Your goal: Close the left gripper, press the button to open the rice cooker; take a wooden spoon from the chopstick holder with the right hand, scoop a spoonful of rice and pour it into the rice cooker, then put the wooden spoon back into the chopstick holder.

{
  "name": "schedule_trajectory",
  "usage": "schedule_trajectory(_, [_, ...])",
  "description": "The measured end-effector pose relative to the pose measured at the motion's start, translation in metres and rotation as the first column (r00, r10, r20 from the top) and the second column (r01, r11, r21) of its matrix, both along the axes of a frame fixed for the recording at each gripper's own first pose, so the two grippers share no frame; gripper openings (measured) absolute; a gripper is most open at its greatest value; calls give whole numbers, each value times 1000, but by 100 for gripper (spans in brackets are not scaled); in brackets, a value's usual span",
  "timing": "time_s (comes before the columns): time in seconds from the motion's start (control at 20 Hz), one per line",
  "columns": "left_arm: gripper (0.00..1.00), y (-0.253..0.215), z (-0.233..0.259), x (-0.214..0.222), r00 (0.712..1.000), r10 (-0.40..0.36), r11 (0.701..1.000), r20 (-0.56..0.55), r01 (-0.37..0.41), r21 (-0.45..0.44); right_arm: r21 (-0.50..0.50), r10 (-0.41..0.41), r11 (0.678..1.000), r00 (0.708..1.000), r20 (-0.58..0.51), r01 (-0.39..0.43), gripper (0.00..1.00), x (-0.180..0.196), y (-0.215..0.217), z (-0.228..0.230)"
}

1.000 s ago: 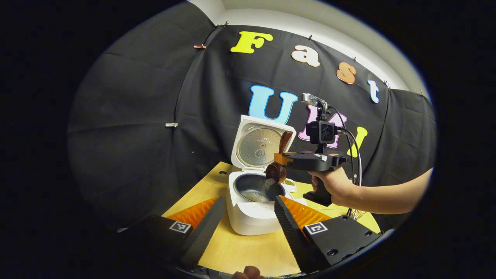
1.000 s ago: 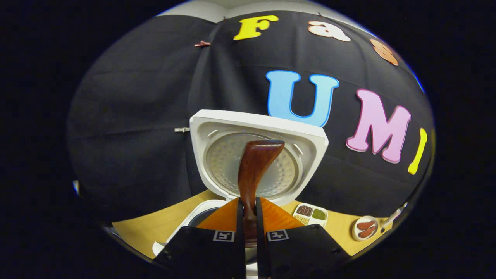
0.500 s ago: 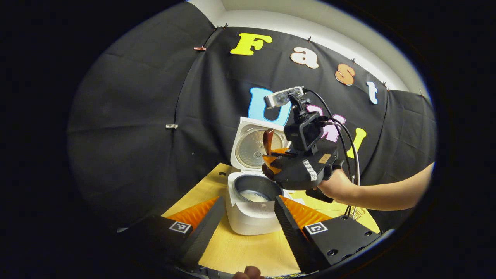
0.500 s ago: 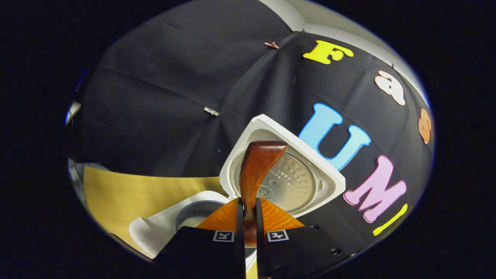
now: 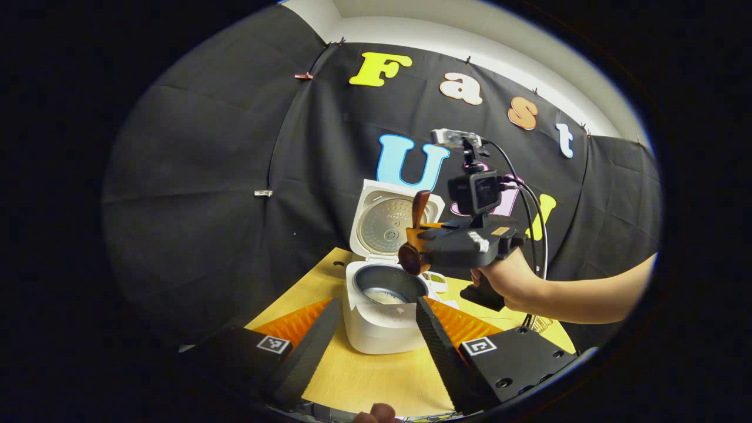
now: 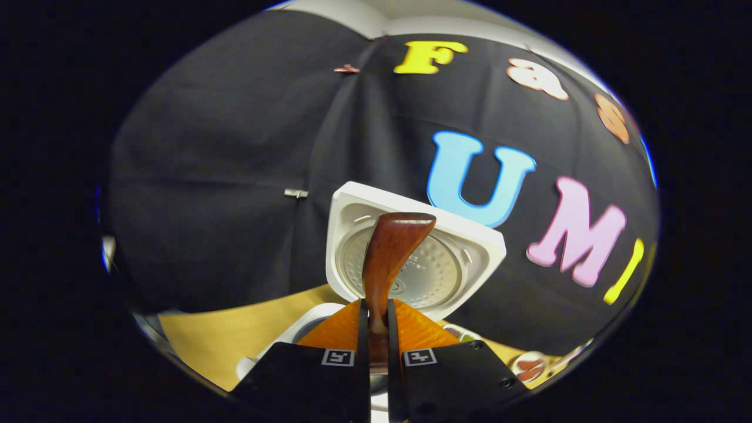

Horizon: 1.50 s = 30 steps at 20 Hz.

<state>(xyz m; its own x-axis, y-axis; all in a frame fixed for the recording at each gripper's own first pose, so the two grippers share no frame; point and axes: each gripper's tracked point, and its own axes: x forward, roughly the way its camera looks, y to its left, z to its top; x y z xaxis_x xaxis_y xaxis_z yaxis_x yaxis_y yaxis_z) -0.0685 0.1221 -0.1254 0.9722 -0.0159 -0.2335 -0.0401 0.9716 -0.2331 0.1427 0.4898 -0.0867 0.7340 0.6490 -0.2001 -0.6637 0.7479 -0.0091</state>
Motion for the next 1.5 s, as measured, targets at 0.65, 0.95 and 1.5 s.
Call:
schedule_trajectory(0.65, [91,-59,17,-8,999,-39,999,11,38,35,454,-159,851,954,-255,263,16,11,-211,38])
schedule_trajectory(0.95, [91,-97,20,5,998,-61,997,16,60,44,468,-230,823,941,-246,324,16,11,-335,28])
schedule_trajectory(1.5, [90,-167,27,37,998,-58,997,11,57,61,275,-376,846,877,-298,456,16,26,-524,-95])
